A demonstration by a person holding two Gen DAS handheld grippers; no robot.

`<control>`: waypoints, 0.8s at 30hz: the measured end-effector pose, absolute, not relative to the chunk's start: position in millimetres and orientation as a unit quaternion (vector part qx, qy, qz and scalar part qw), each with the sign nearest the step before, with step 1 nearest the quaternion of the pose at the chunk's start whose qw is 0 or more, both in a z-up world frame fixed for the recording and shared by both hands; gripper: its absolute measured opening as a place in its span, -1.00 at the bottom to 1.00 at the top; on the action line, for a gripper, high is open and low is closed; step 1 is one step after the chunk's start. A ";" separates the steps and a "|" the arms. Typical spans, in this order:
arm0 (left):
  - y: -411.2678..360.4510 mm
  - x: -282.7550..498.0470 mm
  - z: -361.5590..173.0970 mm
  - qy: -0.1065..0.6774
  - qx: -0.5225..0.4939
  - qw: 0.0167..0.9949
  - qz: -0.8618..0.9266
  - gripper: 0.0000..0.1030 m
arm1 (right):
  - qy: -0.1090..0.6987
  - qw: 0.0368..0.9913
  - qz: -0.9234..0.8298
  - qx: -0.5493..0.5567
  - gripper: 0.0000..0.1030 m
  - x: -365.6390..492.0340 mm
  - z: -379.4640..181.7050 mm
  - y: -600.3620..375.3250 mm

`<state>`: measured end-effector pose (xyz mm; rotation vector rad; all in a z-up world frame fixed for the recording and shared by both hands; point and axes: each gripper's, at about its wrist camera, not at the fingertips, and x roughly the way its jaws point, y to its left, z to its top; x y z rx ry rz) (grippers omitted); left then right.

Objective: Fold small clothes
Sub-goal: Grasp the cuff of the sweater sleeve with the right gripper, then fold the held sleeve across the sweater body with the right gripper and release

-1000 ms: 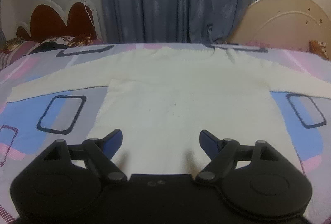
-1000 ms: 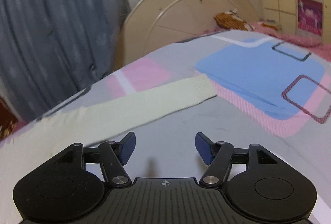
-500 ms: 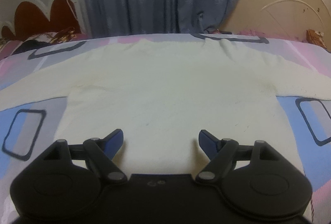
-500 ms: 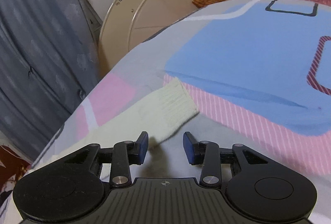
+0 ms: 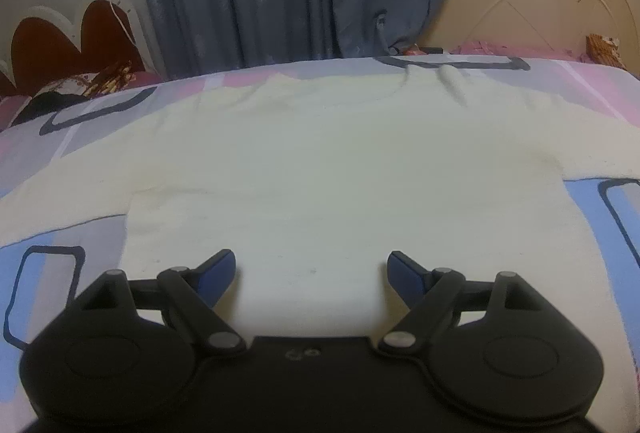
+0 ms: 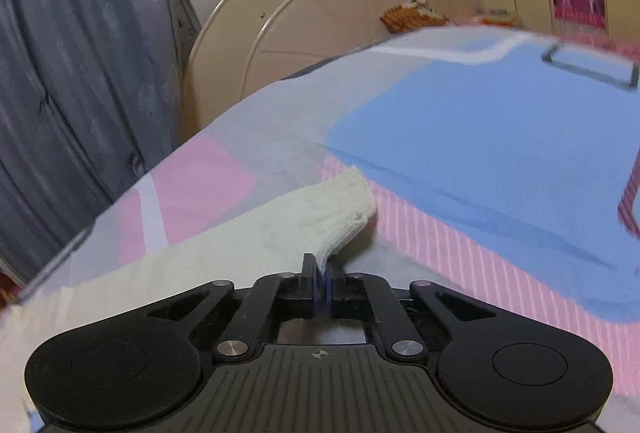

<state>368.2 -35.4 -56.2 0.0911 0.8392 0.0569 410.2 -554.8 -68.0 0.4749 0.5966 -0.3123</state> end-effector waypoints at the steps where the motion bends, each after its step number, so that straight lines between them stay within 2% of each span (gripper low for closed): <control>1: -31.3 370.8 -56.7 0.408 0.043 0.911 0.026 0.60 | 0.288 0.920 -0.153 0.219 -0.95 411.0 -64.9 -548.8; 10: 10.8 389.4 -60.6 0.407 0.036 0.913 0.007 0.59 | 0.284 0.946 -0.079 0.139 -0.95 432.7 -28.4 -446.5; 16: 47.4 396.3 -60.9 0.417 0.014 0.909 0.005 0.54 | 0.284 0.953 0.021 0.100 -0.96 423.2 -13.0 -316.4; 24: 86.1 394.2 -56.0 0.413 0.000 0.911 0.001 0.56 | 0.293 0.946 0.137 0.032 -0.96 403.2 -21.7 -145.2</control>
